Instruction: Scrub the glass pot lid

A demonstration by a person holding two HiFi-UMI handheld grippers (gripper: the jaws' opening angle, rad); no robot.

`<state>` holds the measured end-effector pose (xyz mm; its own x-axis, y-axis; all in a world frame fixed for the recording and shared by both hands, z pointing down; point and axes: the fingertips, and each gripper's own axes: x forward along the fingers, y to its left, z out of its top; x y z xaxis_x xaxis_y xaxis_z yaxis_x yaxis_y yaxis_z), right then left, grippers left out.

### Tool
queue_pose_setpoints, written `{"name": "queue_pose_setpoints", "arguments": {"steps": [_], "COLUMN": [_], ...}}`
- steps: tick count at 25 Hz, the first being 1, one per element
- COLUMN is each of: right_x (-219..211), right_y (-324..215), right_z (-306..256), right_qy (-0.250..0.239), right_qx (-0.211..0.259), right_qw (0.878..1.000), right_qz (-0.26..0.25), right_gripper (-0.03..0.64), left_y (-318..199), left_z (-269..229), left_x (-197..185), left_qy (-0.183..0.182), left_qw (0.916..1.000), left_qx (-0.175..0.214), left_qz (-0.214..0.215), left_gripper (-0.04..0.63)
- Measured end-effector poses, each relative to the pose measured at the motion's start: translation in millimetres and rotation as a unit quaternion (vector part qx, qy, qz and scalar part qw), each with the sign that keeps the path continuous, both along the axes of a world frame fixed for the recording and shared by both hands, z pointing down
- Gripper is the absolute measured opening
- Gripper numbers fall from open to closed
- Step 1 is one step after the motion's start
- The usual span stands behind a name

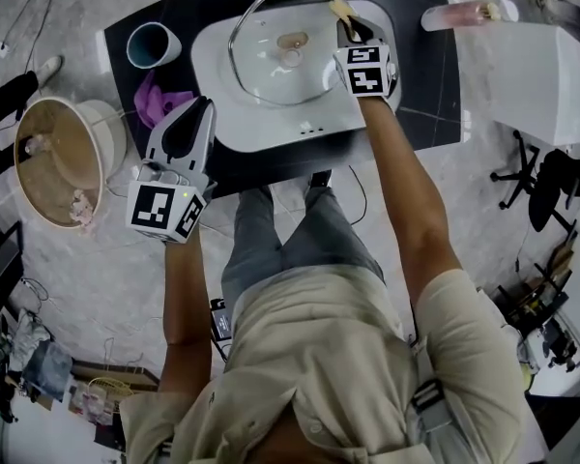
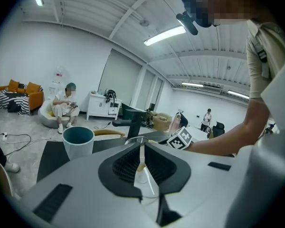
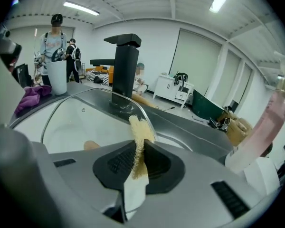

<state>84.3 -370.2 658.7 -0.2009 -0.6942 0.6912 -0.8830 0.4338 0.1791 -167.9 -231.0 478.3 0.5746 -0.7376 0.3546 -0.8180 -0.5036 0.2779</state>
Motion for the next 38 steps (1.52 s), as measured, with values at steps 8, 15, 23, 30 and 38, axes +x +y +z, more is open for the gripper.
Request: {"name": "queue_pose_setpoints", "arguments": {"steps": [8,15,23,30,38], "right_x": [0.4,-10.4,-70.0,-173.2,-209.6], "right_y": [3.0,5.7,16.8,55.4,71.8], "right_z": [0.3,3.6,16.7,34.3,41.4], "right_qy": [0.001,-0.002,-0.022,-0.039,-0.050], "right_qx": [-0.002,-0.008,-0.027,-0.063,-0.077], "right_qw": [1.000,1.000,0.999,0.988,0.984], "right_qz": [-0.013,-0.008,-0.037,-0.137,-0.155], "right_gripper": [0.045,0.044,0.044,0.044,0.044], "left_y": [0.3,3.5,9.3,16.5,17.2], "left_z": [-2.4,-1.6,3.3,9.7,13.4], "left_x": [7.0,-3.6,-27.1,-47.3,-55.8], "left_qy": [-0.003,-0.001,0.002,0.007,0.010], "left_qw": [1.0000,1.0000,0.9998,0.9992,0.9990], "left_qx": [0.000,0.000,-0.004,-0.008,-0.010], "left_qz": [0.005,-0.003,-0.021,-0.038,-0.043], "left_gripper": [0.026,0.026,0.026,0.026,0.026]}}
